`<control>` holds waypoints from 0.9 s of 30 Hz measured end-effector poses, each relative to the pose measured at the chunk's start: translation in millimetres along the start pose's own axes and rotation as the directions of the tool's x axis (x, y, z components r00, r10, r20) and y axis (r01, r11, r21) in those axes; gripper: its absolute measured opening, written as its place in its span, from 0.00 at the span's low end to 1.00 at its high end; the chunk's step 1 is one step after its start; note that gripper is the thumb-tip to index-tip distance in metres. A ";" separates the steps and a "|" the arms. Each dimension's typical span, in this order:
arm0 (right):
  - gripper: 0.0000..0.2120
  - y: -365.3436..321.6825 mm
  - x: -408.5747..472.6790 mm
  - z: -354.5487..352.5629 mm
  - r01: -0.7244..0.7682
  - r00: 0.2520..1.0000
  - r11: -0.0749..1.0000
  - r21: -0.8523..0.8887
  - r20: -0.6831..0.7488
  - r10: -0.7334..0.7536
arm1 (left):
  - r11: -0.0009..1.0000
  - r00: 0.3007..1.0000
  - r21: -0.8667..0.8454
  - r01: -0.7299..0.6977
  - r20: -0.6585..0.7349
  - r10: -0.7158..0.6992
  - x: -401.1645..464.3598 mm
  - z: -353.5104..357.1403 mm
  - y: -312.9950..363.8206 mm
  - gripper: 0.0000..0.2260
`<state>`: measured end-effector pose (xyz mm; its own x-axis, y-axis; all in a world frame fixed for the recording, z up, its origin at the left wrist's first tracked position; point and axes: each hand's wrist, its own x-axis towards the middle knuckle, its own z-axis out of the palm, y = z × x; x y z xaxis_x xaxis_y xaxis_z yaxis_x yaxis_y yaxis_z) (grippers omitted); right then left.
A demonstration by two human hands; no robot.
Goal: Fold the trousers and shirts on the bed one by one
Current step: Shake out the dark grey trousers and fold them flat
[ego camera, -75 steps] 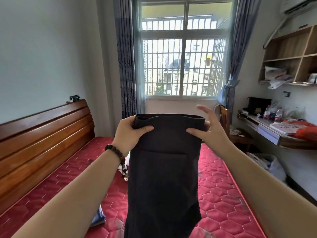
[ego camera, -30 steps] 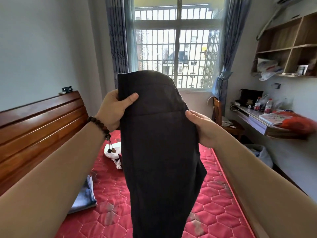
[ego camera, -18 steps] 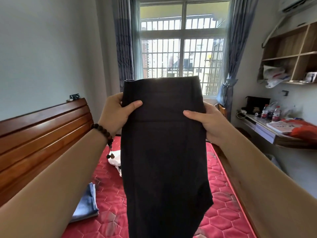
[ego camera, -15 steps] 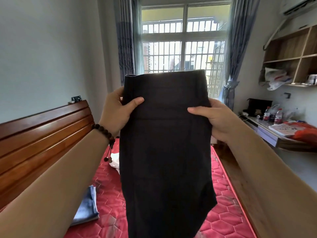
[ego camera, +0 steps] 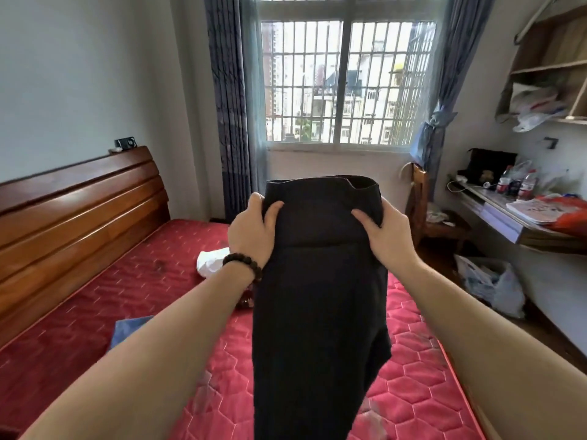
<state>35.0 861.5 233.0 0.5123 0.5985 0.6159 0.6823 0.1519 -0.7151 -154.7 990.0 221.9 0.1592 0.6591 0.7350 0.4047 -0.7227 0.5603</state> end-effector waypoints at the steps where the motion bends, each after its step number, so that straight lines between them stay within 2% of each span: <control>1: 0.14 14.5 -1.8 8.7 0.008 0.999 1.000 -0.016 -0.035 -0.009 | 1.000 1.000 0.023 0.007 -0.005 -0.007 -3.6 13.3 -8.8 0.12; 3: 0.09 43.4 -2.4 28.5 0.003 0.994 0.999 -0.049 -0.110 -0.009 | 0.998 0.999 0.035 0.046 0.001 -0.046 -8.9 41.9 -27.5 0.13; 8: 0.10 124.5 19.5 85.1 -0.095 0.974 0.993 -0.075 -0.214 0.078 | 0.992 0.988 0.018 0.123 0.093 -0.125 -1.4 120.5 -90.3 0.14; 12: 0.12 200.4 51.7 134.7 -0.103 0.979 0.967 -0.231 -0.197 0.057 | 0.989 0.967 0.050 0.142 0.206 -0.149 21.8 199.4 -157.5 0.17; 17: 0.14 308.3 87.4 192.5 -0.097 0.993 0.900 -0.425 -0.102 0.059 | 0.978 0.925 0.120 0.172 0.323 -0.202 34.0 300.1 -246.0 0.18; 22: 0.17 417.1 97.6 243.6 -0.193 0.980 0.873 -0.449 -0.045 0.193 | 0.962 0.887 0.179 0.204 0.382 -0.259 18.7 398.2 -323.1 0.18; 27: 0.16 523.0 102.2 284.9 -0.276 0.950 0.843 -0.462 0.001 0.312 | 0.957 0.878 0.178 0.229 0.387 -0.282 -7.7 491.5 -392.6 0.16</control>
<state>295.6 1226.2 -172.2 0.6989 0.6169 0.3619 0.6746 -0.4005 -0.6201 127.7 1370.9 -191.3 0.3741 0.8631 0.3392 0.5840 -0.5034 0.6369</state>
